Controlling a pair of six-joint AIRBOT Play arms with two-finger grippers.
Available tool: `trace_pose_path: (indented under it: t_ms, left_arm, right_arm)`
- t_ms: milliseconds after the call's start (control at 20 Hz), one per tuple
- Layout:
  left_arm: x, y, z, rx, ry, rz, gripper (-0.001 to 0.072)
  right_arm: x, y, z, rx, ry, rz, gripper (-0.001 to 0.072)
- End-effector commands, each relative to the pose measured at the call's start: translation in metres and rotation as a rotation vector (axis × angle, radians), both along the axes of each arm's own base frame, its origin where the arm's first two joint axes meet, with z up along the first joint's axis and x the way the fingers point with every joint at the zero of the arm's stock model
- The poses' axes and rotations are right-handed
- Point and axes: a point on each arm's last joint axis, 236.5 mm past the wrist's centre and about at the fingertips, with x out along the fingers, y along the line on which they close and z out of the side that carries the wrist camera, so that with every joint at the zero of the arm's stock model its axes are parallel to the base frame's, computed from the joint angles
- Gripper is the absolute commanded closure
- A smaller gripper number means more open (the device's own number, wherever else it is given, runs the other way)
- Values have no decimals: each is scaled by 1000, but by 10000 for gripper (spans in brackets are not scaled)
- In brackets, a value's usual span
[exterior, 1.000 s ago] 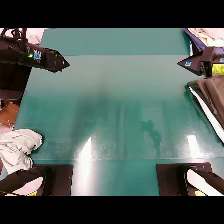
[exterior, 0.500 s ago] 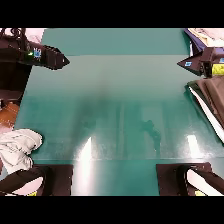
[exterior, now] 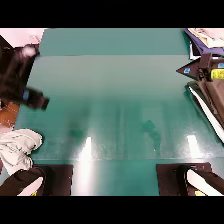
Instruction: Fold the shirts.
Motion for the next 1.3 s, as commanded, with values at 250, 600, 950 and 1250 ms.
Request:
trace_pose_path:
  t_ms: [250,600,950,1250]
  left_arm:
    - [-112,105,-112,404,339,284,55]
    - [-111,129,-129,505,293,339,57]
    - [-105,128,-137,491,264,335,684]
    - [1,39,31,46,-181,233,685]
  right_arm:
    - [-19,12,-39,-243,44,121,697]
    - [-15,35,-35,-252,-17,162,697]
    - [-14,35,-34,-251,-22,158,697]
    - [-5,34,-30,-245,-53,129,697]
